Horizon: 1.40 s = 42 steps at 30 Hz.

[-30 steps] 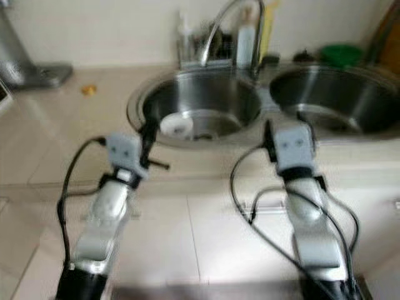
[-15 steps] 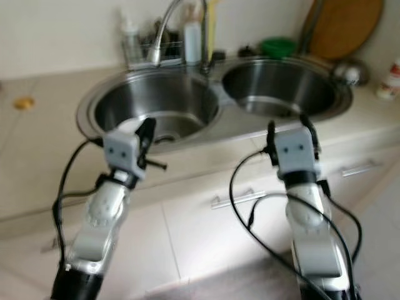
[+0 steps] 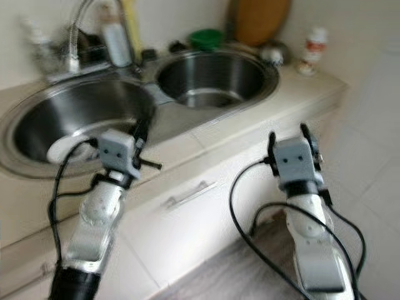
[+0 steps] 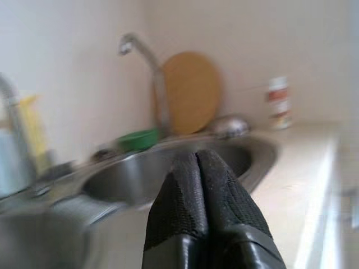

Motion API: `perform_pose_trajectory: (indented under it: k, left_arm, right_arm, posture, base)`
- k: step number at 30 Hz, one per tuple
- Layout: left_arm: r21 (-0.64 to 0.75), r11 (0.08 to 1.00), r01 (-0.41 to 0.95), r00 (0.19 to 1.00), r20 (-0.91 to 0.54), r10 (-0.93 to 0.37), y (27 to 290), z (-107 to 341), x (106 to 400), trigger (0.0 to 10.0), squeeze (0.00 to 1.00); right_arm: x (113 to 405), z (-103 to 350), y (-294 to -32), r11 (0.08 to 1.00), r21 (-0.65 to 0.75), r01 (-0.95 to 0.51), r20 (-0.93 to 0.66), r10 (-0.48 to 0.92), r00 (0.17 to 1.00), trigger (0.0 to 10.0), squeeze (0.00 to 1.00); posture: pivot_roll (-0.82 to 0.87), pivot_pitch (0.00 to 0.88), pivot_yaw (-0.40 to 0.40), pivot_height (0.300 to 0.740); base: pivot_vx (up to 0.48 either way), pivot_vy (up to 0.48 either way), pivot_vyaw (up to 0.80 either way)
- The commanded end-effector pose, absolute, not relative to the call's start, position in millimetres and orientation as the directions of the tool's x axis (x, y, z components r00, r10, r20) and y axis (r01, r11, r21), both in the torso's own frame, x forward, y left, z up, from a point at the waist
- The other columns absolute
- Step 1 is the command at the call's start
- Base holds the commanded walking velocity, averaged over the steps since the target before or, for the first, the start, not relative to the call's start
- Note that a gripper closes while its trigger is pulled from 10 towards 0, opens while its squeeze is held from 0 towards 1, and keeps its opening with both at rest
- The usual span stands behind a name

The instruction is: Kitchen organization

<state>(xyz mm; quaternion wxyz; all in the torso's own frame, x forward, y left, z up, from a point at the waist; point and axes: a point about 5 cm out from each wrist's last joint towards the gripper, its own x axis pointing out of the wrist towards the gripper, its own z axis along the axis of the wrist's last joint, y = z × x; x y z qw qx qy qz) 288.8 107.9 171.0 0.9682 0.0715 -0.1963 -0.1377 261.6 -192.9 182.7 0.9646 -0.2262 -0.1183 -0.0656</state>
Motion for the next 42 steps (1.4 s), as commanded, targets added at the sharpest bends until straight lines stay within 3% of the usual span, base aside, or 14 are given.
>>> perform_pose_trajectory:
  k: [1,30,36,42]
  left_arm:
    - [0.219,0.951,0.219,0.888,0.360,-0.287,114.2,171.6,289.4,10.0,0.00]
    - [0.233,0.945,0.230,0.894,0.333,-0.300,112.3,167.1,289.5,10.0,0.00]
    - [0.234,0.945,0.231,0.895,0.329,-0.300,112.4,166.2,289.0,10.0,0.00]
    - [0.231,0.944,0.233,0.897,0.325,-0.301,111.9,165.0,288.9,10.0,0.00]
  right_arm:
    - [259.7,186.8,-190.0,0.888,-0.421,0.186,0.274,-0.070,0.959,10.0,0.00]
    - [265.2,180.7,-205.8,0.873,-0.416,0.256,0.222,-0.175,0.959,10.0,0.00]
    - [266.2,176.3,-211.8,0.867,-0.414,0.278,0.199,-0.212,0.957,10.0,0.00]
    - [267.6,175.4,-213.5,0.858,-0.425,0.288,0.200,-0.221,0.955,10.0,0.00]
  posture:
    - [0.01,0.000,0.020,0.740]
    - [0.01,0.000,0.021,0.740]
    - [0.01,0.000,0.021,0.740]
    - [0.00,0.000,0.021,0.740]
  base:
    - [0.000,0.000,-0.78]
    - [0.000,0.000,-0.78]
    - [0.000,-0.375,-0.77]
    - [0.000,-0.477,0.00]
